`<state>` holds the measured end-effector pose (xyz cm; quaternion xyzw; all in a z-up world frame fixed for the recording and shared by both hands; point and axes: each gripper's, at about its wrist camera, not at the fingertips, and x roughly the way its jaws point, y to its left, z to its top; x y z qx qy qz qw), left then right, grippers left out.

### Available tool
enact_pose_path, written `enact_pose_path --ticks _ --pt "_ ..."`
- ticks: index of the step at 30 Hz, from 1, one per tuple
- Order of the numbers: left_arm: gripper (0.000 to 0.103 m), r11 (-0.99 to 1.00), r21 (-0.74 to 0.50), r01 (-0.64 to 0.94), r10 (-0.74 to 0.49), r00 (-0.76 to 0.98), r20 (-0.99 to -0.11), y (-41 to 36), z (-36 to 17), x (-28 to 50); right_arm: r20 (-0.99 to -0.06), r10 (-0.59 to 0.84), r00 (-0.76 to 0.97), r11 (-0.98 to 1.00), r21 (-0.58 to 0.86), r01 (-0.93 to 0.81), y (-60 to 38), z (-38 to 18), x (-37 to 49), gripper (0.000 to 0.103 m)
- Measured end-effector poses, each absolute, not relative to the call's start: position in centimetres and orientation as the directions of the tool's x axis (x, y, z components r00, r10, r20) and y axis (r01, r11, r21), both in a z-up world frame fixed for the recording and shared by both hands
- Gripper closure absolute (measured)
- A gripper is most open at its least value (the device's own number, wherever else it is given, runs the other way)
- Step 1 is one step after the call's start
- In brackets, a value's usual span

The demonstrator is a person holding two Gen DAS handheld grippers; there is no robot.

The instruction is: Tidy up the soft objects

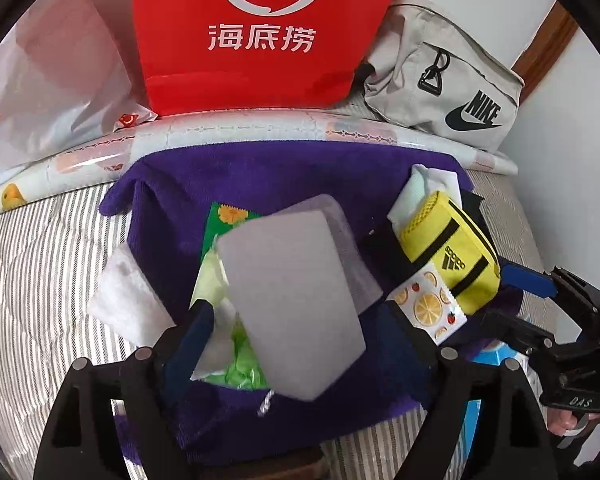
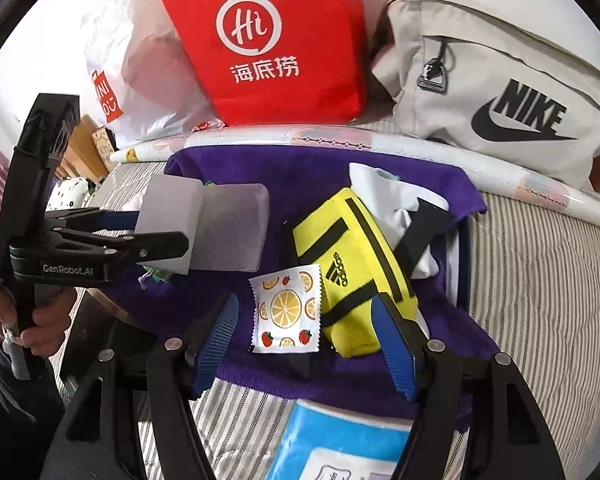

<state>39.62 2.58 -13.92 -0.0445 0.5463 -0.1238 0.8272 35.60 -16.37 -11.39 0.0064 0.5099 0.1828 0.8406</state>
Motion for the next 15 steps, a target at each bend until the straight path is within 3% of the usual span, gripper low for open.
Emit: enact_pose_path --ticks 15 --pt "0.02 0.983 -0.141 0.114 -0.177 0.441 -0.88 3.9 -9.6 32.5 -0.832 0.293 0.47 0.952 0.21 -0.222 -19.3 -8.2 29.6 0.035"
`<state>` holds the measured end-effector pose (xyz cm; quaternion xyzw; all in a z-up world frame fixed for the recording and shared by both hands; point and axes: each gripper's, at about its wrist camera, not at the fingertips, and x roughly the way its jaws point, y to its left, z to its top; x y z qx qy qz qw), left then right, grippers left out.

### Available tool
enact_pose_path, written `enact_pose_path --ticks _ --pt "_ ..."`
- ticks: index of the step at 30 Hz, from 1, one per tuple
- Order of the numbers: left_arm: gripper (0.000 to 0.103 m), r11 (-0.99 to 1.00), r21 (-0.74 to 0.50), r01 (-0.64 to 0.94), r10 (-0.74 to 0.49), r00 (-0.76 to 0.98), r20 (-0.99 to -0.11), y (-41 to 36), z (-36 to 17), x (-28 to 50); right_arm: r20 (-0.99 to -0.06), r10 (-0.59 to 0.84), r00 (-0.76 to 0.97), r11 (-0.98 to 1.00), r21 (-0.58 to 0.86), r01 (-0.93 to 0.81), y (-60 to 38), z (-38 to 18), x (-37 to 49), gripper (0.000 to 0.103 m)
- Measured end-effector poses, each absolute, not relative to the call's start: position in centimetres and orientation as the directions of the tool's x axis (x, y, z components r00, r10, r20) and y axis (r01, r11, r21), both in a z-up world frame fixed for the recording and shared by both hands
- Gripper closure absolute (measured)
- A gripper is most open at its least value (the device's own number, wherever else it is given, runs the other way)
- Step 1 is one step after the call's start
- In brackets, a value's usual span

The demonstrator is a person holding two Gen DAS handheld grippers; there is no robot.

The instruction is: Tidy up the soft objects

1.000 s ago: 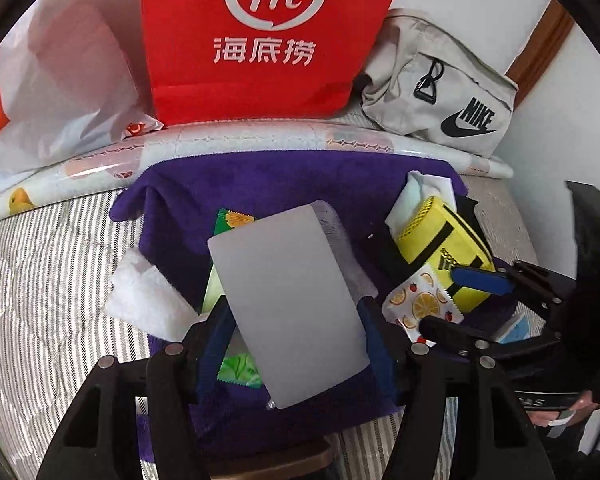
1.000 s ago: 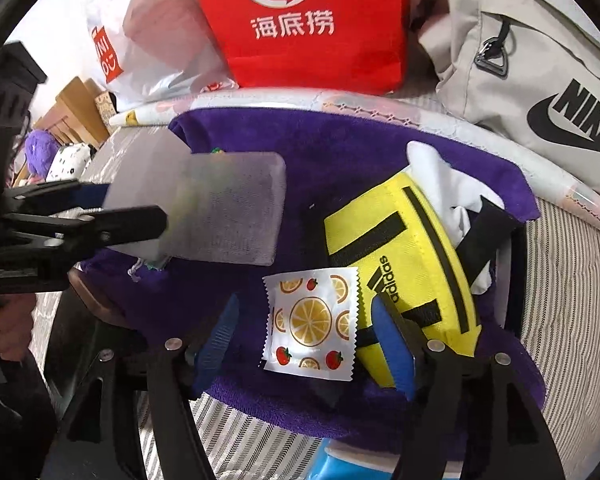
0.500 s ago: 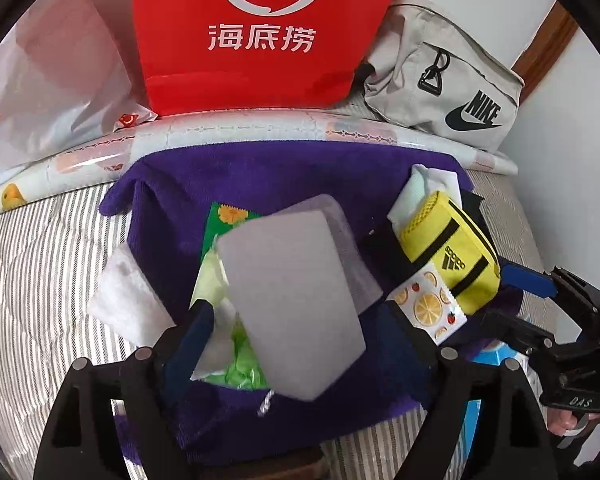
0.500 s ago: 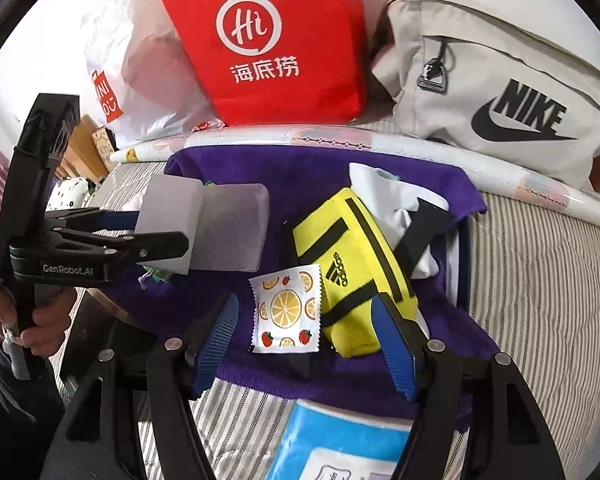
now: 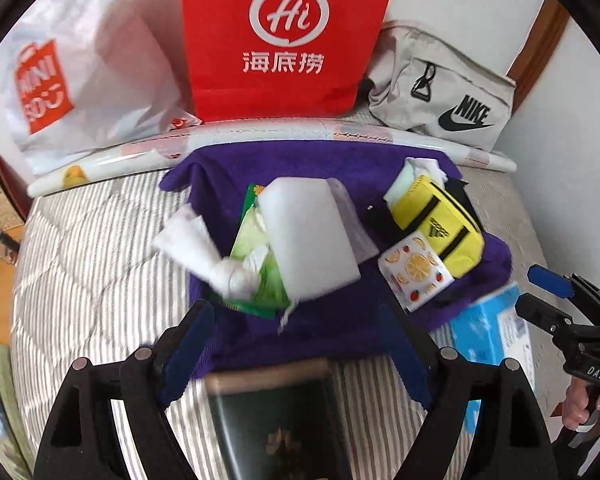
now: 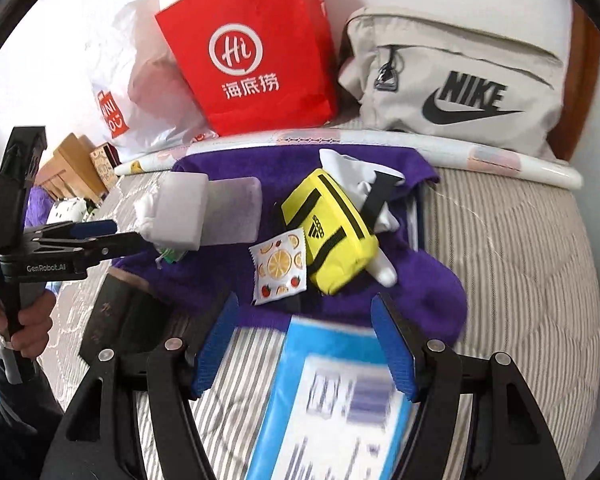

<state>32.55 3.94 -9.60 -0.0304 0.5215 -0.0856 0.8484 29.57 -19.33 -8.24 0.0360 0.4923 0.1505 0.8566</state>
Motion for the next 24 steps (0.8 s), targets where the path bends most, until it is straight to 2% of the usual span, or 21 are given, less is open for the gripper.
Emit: enact_pose_path --ticks 10,13,16,18,19,24 --pt "0.02 0.982 -0.142 0.123 -0.185 0.516 -0.836 3.1 -6.0 24.8 -0.809 0.214 0.547 0.975 0.14 -0.174 -20.6 -4.7 22.5 0.033" --pt "0.02 0.985 -0.116 0.127 -0.166 0.546 -0.821 2.6 -4.9 22.4 -0.805 0.155 0.573 0.985 0.083 -0.149 -20.6 -4.2 20.8 0.03" --pt "0.02 0.986 -0.111 0.124 -0.163 0.579 -0.799 2.2 -3.7 20.1 -0.799 0.162 0.579 0.986 0.101 -0.136 -20.9 -3.8 19.0 0.026" --pt "0.02 0.987 -0.107 0.12 -0.158 0.603 -0.782 2.1 -3.0 18.7 -0.788 0.152 0.597 0.988 0.098 -0.122 -21.0 -3.2 17.9 0.015" --pt "0.019 0.988 -0.102 0.117 -0.152 0.612 -0.776 2.0 -2.7 18.0 -0.782 0.137 0.607 0.99 0.085 -0.114 -20.9 -2.8 17.3 0.013" --pt "0.018 0.987 -0.118 0.113 -0.163 0.652 -0.741 1.4 -1.4 14.3 -0.761 0.112 0.639 0.992 0.049 -0.116 -19.9 -1.0 14.8 0.011"
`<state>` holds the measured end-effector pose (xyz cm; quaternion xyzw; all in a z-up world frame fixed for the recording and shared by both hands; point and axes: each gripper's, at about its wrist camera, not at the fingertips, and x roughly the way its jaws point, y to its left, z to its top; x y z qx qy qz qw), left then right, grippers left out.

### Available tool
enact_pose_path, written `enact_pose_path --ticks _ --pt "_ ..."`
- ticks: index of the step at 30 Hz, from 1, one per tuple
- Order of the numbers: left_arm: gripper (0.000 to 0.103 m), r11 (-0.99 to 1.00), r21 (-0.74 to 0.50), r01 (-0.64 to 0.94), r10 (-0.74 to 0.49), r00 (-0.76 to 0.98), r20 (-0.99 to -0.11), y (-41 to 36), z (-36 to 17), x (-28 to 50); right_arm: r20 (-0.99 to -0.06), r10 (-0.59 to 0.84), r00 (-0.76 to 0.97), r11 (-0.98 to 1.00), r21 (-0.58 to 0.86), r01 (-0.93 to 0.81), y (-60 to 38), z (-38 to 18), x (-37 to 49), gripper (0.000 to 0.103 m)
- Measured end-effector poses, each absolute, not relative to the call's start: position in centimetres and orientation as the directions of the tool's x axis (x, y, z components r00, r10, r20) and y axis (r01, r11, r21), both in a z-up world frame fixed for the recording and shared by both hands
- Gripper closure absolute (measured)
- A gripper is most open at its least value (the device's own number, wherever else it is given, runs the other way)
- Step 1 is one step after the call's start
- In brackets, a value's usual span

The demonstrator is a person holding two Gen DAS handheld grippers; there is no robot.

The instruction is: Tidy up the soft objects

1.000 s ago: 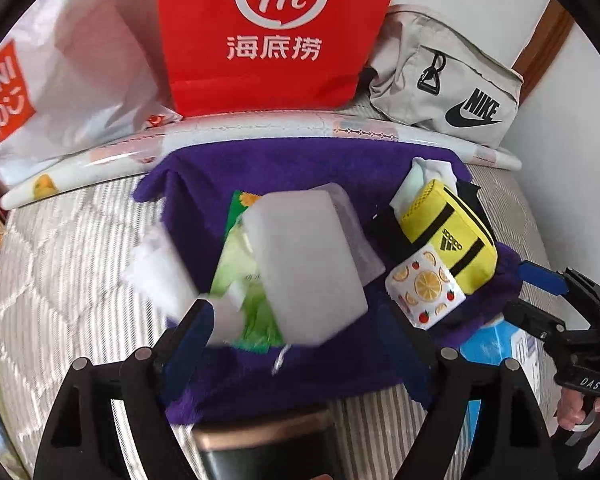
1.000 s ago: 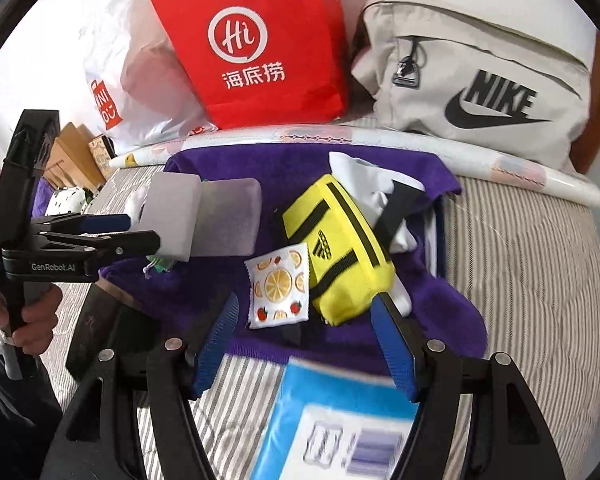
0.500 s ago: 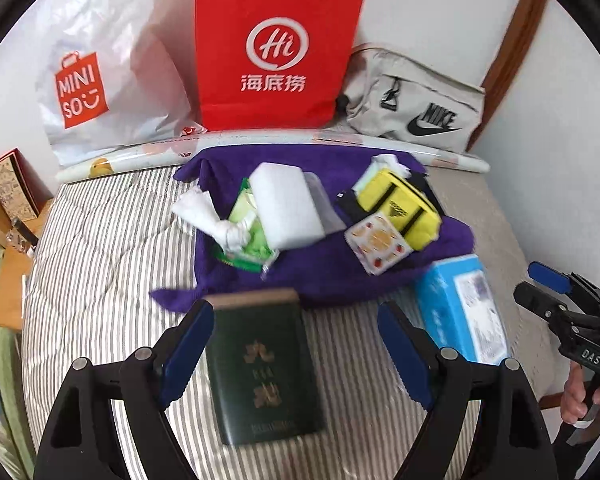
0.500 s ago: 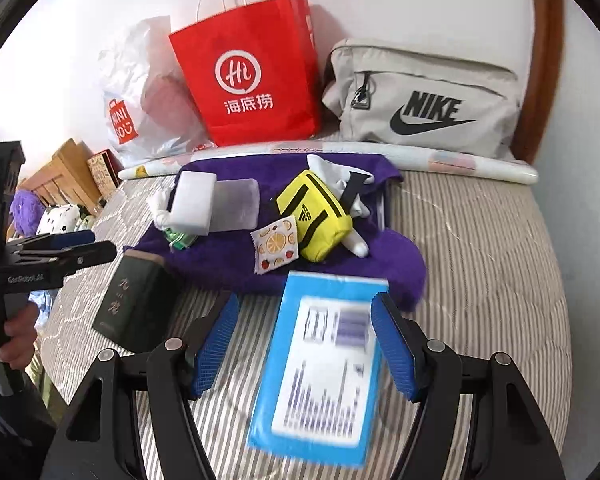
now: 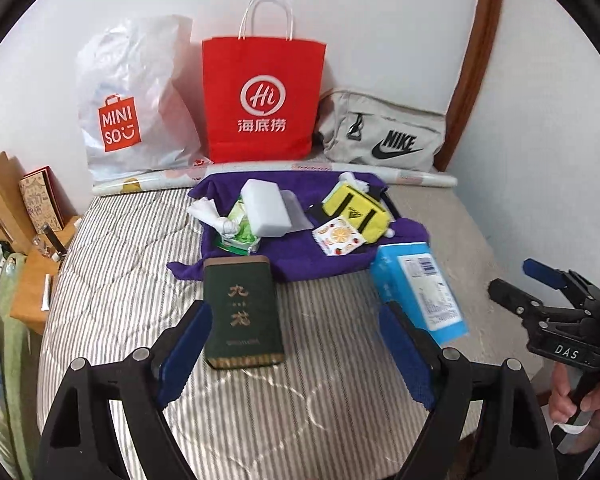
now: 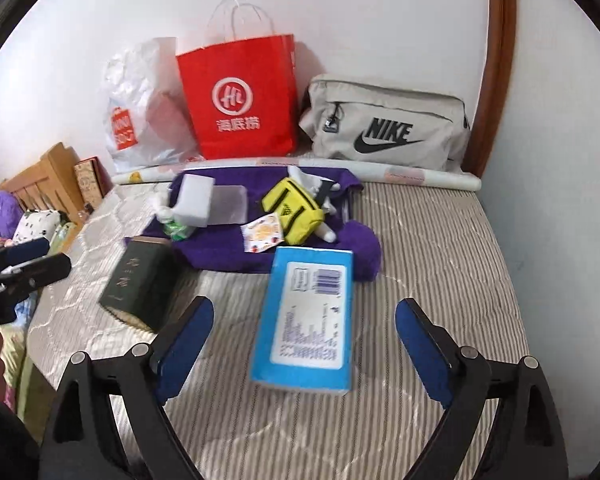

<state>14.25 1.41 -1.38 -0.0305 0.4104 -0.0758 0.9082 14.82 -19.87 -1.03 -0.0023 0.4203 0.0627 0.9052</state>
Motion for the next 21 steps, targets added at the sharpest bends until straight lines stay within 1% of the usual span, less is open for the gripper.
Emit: enact_pose_path --ticks 3,12,16,21 --pt "0.017 0.988 -0.118 0.104 -0.157 0.673 -0.722 1.1 -0.9 12.1 -0.74 0.143 0.658 0.988 0.074 -0.132 -19.3 0.1 13.0 0.011" --pt "0.017 0.997 -0.034 0.064 -0.07 0.741 -0.668 0.0 0.3 6.5 -0.707 0.17 0.686 0.985 0.119 -0.121 -19.0 1.3 7.4 0.011" --pt "0.017 0.995 -0.072 0.076 -0.105 0.739 -0.665 -0.1 0.2 5.1 -0.706 0.152 0.692 0.988 0.105 -0.11 -19.4 1.1 5.5 0.011" --pt "0.017 0.996 -0.046 0.078 -0.089 0.745 -0.661 -0.7 0.0 3.8 -0.699 0.151 0.699 0.988 0.11 -0.104 -20.0 0.9 3.9 0.011"
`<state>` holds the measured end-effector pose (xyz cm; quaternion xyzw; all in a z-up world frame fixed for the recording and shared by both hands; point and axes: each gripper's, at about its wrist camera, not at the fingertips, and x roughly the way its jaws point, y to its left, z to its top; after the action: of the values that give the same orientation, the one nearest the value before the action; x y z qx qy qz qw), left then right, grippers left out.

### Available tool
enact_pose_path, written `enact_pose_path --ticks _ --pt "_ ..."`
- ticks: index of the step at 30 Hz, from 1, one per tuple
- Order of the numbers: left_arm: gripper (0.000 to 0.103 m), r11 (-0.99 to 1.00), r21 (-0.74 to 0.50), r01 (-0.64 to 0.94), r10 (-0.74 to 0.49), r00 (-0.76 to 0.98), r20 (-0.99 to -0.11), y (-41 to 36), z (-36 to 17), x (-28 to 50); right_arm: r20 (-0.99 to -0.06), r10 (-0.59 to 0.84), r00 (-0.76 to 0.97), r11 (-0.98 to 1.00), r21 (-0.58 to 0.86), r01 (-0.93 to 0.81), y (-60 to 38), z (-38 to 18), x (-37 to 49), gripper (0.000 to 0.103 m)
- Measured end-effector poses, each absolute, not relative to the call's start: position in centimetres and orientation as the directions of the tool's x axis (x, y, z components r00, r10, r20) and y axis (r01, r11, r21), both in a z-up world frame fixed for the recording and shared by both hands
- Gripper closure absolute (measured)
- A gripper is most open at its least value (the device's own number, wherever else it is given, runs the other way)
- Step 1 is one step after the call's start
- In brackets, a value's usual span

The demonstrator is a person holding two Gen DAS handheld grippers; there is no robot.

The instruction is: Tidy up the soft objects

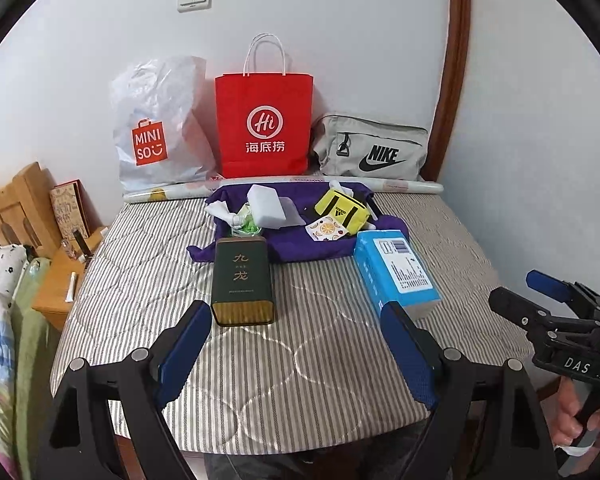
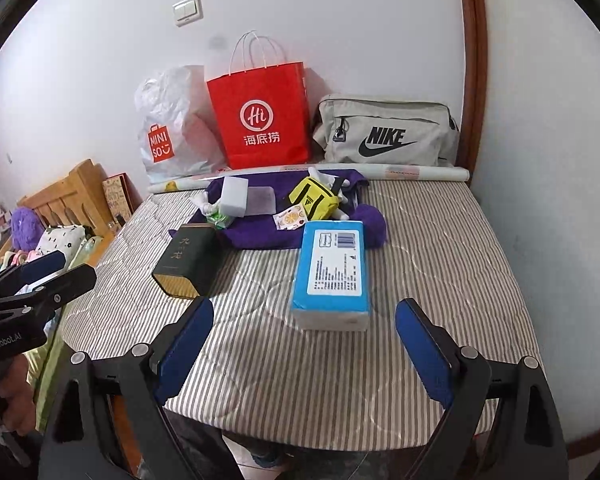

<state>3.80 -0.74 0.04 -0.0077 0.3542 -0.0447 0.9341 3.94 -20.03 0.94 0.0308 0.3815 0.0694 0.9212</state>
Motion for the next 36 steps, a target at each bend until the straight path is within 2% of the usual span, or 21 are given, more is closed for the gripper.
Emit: enact_pose_path --ticks 36 --pt "0.017 0.995 -0.062 0.079 -0.1 0.757 -0.646 -0.9 0.5 2.3 -0.682 0.157 0.715 0.988 0.095 -0.126 -19.8 1.4 1.6 0.011"
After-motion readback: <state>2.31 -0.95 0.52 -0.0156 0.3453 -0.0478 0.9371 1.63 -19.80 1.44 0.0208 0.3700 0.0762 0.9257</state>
